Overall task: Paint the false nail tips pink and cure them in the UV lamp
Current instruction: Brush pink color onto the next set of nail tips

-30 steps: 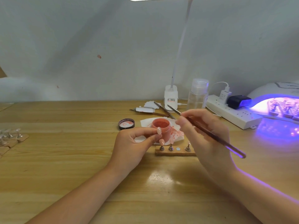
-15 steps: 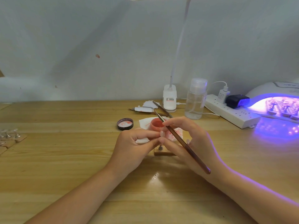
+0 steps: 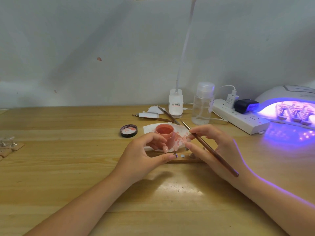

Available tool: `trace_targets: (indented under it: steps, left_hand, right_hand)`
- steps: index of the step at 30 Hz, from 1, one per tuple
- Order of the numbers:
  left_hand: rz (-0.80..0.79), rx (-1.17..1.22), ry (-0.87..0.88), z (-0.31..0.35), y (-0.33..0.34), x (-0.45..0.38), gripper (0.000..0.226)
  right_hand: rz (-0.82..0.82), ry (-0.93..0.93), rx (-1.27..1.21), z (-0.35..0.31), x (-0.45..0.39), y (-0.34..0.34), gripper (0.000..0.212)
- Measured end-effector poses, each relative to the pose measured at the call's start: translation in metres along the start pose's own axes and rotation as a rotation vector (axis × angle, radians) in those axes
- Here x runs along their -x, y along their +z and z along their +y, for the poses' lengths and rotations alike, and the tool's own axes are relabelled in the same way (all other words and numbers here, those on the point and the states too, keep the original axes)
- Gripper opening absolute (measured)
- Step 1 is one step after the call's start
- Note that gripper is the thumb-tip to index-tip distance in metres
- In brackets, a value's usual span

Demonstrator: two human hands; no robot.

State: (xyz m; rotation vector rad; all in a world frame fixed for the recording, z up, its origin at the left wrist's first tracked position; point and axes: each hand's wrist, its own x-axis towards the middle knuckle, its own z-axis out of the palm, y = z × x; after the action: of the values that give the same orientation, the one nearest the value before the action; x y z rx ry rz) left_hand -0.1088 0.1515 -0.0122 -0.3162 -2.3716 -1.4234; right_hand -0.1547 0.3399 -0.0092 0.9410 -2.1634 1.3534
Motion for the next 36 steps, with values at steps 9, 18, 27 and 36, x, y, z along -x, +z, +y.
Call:
trace_targets:
  steps: [9,18,27,36]
  left_hand:
    - [-0.004,-0.066,-0.040,-0.007,0.000,0.001,0.025]
    - [-0.003,-0.089,-0.043,-0.010,0.001,0.001,0.023]
    - [0.001,-0.078,-0.066,-0.008,0.001,0.002,0.023]
    - [0.029,-0.126,-0.073,-0.008,0.001,0.005,0.026]
  right_hand:
    - [-0.102,0.034,0.013,0.002,0.003,0.002,0.028]
    - [-0.141,0.037,0.044,0.004,0.003,0.000,0.031]
    - [-0.174,0.050,0.023,0.014,0.004,-0.020,0.031]
    - [-0.120,-0.161,0.226,0.009,0.005,-0.019,0.031]
